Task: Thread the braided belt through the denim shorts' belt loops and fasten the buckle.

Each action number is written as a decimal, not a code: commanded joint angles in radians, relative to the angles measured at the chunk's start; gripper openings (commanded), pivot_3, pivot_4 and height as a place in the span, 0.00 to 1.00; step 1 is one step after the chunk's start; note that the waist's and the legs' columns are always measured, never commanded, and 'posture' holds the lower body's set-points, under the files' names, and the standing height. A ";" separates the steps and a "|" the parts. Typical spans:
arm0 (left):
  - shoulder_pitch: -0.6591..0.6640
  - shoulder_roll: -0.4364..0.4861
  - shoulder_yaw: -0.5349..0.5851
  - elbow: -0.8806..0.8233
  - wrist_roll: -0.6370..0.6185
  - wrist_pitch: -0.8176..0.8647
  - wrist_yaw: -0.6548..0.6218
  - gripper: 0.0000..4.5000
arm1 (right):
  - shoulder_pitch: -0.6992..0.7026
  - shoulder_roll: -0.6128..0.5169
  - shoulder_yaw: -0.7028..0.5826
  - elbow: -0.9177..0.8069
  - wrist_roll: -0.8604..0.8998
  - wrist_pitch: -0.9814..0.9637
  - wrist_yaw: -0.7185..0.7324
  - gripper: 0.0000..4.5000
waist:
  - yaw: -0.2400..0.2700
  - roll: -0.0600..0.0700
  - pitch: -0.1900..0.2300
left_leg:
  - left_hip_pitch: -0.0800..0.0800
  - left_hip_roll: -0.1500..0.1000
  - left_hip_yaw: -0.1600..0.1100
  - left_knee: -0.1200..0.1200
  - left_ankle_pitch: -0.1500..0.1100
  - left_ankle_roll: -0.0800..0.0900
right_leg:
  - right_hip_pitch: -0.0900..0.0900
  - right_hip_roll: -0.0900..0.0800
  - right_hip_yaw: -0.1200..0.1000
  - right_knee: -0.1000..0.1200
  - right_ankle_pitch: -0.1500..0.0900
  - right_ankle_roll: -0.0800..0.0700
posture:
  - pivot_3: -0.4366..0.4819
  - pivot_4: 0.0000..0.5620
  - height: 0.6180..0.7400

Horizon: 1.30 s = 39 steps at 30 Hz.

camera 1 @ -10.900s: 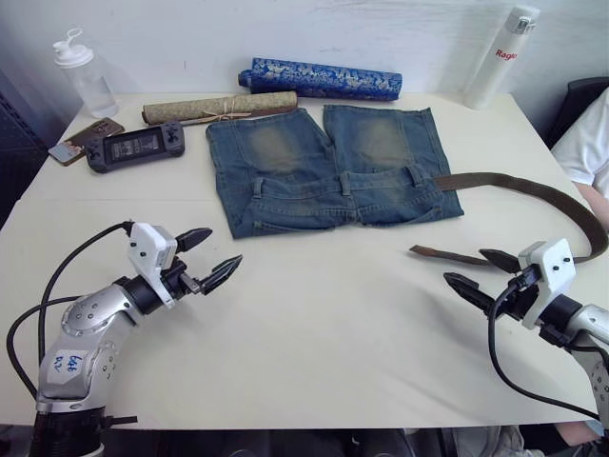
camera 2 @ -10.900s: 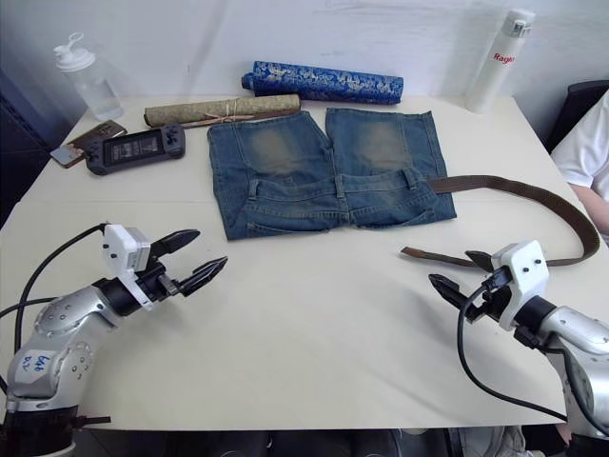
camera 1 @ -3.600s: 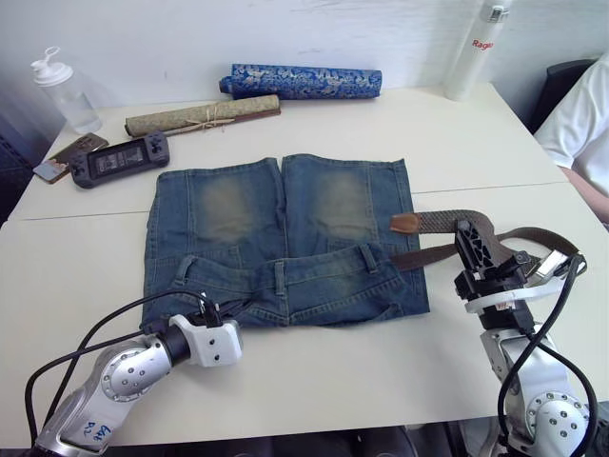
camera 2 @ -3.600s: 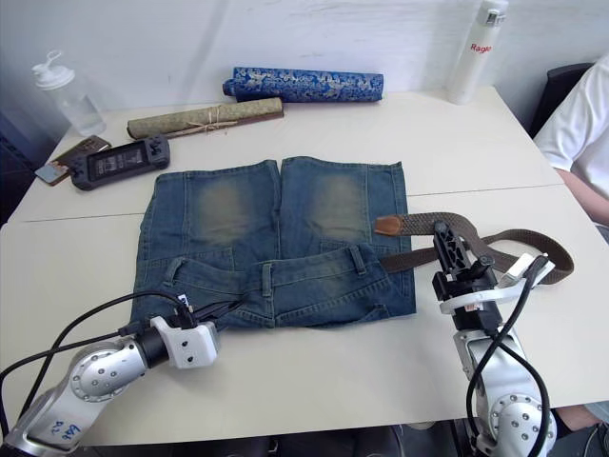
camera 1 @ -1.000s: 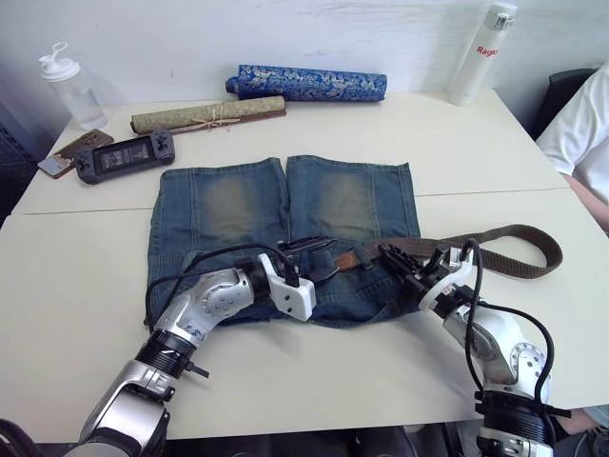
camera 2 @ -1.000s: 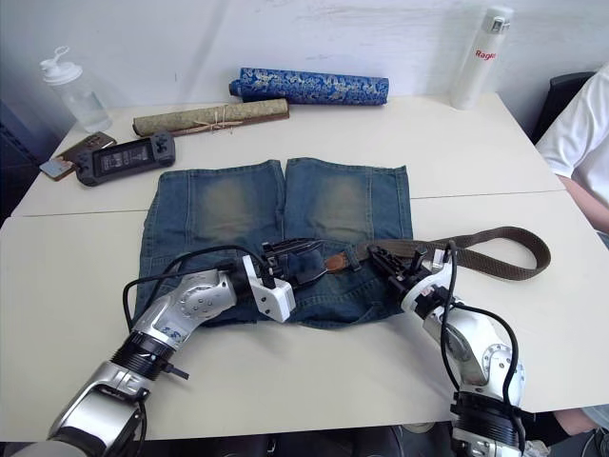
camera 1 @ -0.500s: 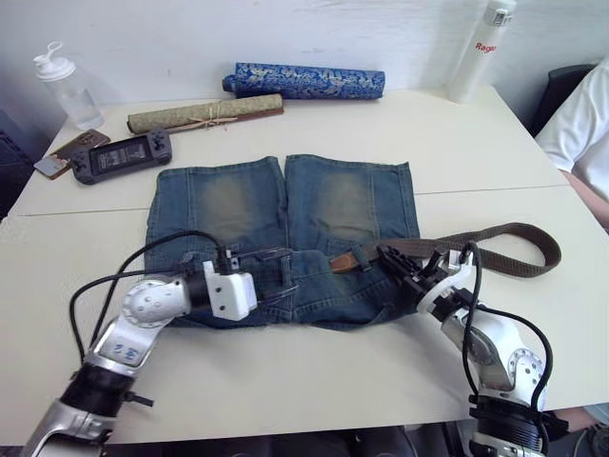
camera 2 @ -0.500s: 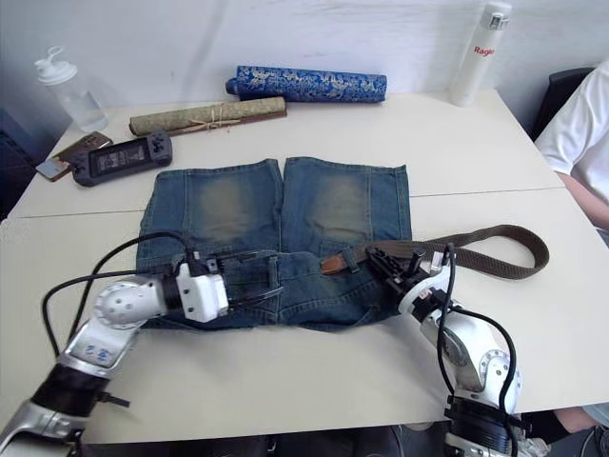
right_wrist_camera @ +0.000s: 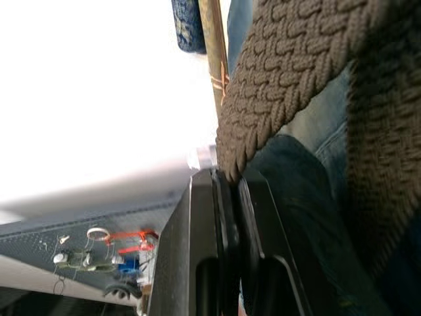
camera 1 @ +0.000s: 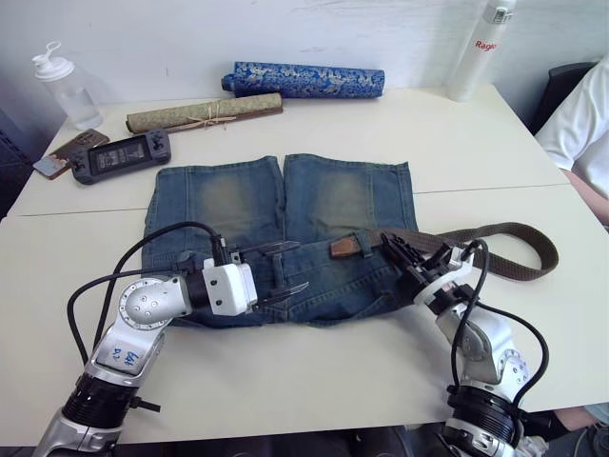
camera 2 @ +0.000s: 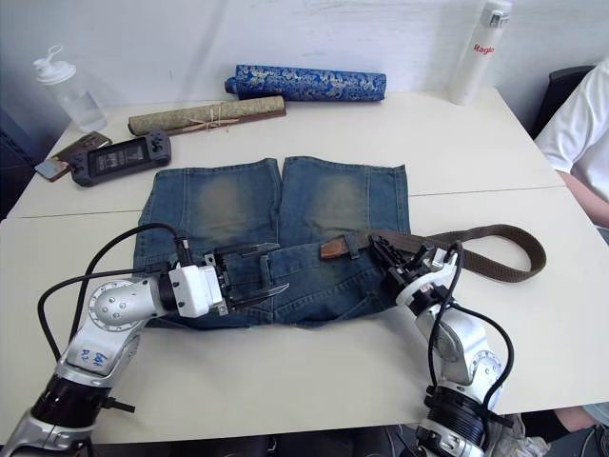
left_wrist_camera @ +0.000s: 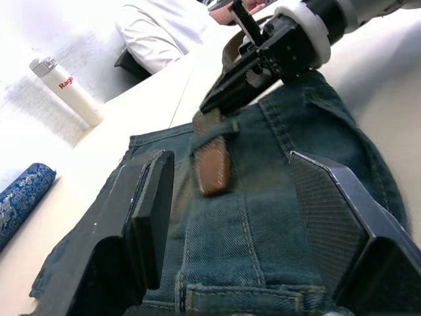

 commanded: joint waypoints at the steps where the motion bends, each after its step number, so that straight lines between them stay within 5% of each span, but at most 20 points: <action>1: -0.045 -0.023 -0.002 0.017 0.111 -0.059 0.047 0.69 | 0.005 0.040 -0.013 -0.012 0.016 0.061 0.034 0.00 | -0.001 0.000 0.000 | 0.000 0.000 0.000 0.000 0.000 0.000 | 0.000 0.000 0.000 0.000 0.000 0.000 | 0.48 0.27 0.22; 8: -0.107 -0.073 -0.049 0.132 0.365 -0.272 0.163 0.69 | 0.034 0.081 -0.006 -0.013 0.016 0.079 0.042 0.00 | -0.004 0.000 0.000 | -0.003 0.000 0.001 0.000 0.000 0.000 | -0.006 0.000 0.001 0.002 -0.001 0.000 | 0.48 0.27 0.22; 13: -0.142 -0.061 -0.100 0.228 0.424 -0.382 0.160 0.69 | 0.019 0.084 -0.017 -0.020 0.016 0.067 0.040 0.00 | -0.008 0.000 0.000 | -0.008 0.000 0.002 0.001 0.000 0.000 | -0.012 0.000 0.003 0.006 -0.001 0.000 | 0.48 0.27 0.22; 22: -0.230 -0.117 -0.121 0.316 0.624 -0.364 0.279 0.69 | 0.031 0.110 0.011 -0.076 0.016 0.040 0.016 0.00 | -0.018 0.000 0.000 | -0.012 0.000 0.001 0.002 0.000 0.001 | -0.015 0.000 0.002 0.006 -0.001 0.000 | 0.48 0.27 0.22; 38: -0.240 -0.131 -0.139 0.305 0.698 -0.331 0.354 0.69 | 0.081 0.129 0.074 -0.144 0.016 0.001 0.007 0.00 | -0.022 0.000 0.000 | -0.012 0.000 0.001 0.002 0.000 0.001 | -0.015 0.000 0.003 0.007 -0.001 0.000 | 0.48 0.27 0.22; 39: -0.241 -0.135 -0.143 0.307 0.700 -0.333 0.356 0.63 | 0.083 0.128 0.076 -0.145 0.016 0.000 0.007 0.00 | -0.022 0.000 0.000 | -0.012 0.000 0.001 0.002 0.000 0.001 | -0.015 0.000 0.003 0.007 -0.001 0.000 | 0.48 0.27 0.22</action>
